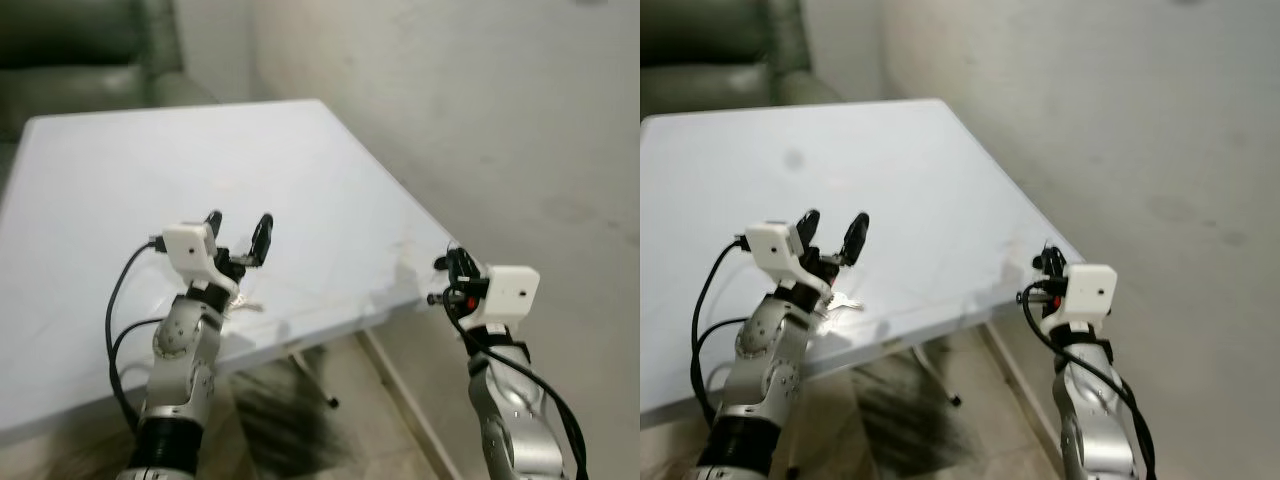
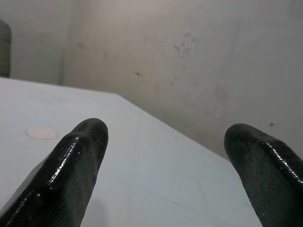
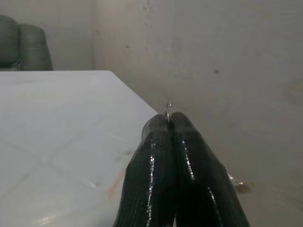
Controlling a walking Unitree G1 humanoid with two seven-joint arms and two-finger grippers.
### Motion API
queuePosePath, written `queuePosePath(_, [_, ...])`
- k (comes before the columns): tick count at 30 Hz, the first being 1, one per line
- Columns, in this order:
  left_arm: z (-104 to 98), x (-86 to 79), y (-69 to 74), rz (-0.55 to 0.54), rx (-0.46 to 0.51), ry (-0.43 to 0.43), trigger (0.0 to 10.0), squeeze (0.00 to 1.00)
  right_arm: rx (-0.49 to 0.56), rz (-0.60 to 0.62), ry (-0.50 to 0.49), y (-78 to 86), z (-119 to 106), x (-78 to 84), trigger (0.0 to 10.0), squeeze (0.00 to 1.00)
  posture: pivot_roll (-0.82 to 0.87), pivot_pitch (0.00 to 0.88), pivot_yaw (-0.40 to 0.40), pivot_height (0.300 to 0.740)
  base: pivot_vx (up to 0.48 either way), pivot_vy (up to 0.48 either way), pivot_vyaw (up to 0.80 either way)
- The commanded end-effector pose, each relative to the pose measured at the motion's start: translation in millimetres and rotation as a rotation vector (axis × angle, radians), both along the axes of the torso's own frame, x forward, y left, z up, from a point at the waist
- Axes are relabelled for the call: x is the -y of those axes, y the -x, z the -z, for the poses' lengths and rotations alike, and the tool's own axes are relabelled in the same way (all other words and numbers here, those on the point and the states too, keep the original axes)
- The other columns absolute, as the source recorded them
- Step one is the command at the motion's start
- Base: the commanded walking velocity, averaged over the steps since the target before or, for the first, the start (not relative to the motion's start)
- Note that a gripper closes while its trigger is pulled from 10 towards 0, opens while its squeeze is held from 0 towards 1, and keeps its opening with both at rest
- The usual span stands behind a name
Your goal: Hang keys on a hook
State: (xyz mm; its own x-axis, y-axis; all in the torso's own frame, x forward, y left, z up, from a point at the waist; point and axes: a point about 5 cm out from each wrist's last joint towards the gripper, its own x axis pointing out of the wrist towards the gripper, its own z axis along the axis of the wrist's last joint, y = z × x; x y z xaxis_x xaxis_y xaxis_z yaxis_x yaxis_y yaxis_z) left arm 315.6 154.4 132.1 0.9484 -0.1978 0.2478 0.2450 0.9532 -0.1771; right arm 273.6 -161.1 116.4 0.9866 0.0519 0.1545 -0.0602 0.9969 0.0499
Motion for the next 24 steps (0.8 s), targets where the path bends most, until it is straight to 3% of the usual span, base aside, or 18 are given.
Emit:
queuePosePath(1, [-2.4, 4.1, -1.8, 0.009, 0.006, 0.000, 10.0, 0.00, 0.004, 0.009, 0.007, -0.6, -2.7, 4.4, 10.0, 0.00, 0.00, 0.000, -0.079, 0.740, 0.000, 0.000, -0.77])
queuePosePath(24, [-0.7, 3.5, -2.4, -0.003, -0.006, 0.010, 10.0, 0.00, -0.001, -0.004, 0.010, -1.1, -2.8, 2.8, 10.0, 0.00, 0.00, 0.000, -0.088, 0.740, 0.000, 0.000, -0.77])
